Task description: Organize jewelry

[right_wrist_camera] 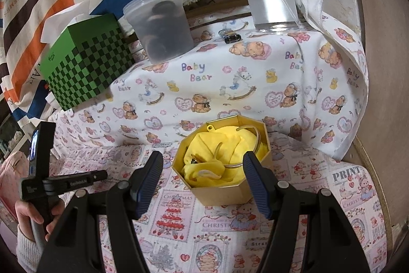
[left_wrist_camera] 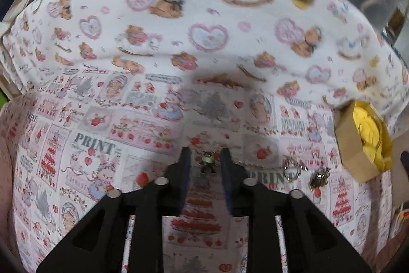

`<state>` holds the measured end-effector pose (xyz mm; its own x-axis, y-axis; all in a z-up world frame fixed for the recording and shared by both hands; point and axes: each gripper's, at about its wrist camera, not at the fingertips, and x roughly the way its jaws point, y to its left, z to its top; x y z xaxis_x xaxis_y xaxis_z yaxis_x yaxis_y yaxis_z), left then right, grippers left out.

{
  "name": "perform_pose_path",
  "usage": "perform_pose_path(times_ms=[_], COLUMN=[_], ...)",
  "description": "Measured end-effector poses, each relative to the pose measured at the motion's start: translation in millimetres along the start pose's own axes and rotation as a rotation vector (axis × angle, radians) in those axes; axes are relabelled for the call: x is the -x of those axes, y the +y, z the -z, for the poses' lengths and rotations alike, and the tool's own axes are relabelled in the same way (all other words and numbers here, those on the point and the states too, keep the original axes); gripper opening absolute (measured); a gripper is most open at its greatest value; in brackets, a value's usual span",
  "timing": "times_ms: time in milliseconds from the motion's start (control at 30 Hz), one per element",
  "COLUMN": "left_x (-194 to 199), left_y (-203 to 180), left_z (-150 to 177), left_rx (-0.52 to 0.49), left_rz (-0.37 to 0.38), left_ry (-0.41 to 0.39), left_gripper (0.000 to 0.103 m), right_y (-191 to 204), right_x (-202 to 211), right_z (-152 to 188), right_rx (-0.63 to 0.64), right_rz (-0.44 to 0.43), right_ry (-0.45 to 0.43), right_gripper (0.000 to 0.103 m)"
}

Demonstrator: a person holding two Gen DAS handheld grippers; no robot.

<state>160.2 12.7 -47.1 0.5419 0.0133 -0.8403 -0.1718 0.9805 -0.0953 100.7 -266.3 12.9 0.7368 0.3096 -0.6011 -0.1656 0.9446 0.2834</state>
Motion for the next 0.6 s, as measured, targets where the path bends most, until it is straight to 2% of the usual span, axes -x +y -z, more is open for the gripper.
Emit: perform_pose_path(times_ms=[167, 333, 400, 467, 500, 600], left_x=[6, 2, -2, 0, 2, 5], left_y=[12, 12, 8, 7, 7, 14], left_z=[-2, -1, -1, -1, -1, -4], left_rx=[0.025, 0.003, -0.002, 0.004, 0.004, 0.029], left_rz=[0.004, 0.01, -0.004, -0.051, -0.056, -0.021], left_ry=[-0.007, 0.014, 0.022, -0.004, -0.017, -0.019], left_gripper=[0.029, 0.029, 0.024, 0.012, 0.01, 0.005], right_y=[0, 1, 1, 1, 1, 1], right_x=[0, -1, -1, -1, -1, -1], right_z=[0, 1, 0, 0, 0, 1], right_rx=[0.0, 0.005, 0.005, 0.006, 0.006, 0.008], right_rz=[-0.001, 0.005, 0.007, 0.007, 0.007, 0.007], right_ry=[0.001, 0.003, 0.004, 0.003, 0.003, 0.003], right_gripper=[0.062, 0.063, 0.062, 0.063, 0.062, 0.062])
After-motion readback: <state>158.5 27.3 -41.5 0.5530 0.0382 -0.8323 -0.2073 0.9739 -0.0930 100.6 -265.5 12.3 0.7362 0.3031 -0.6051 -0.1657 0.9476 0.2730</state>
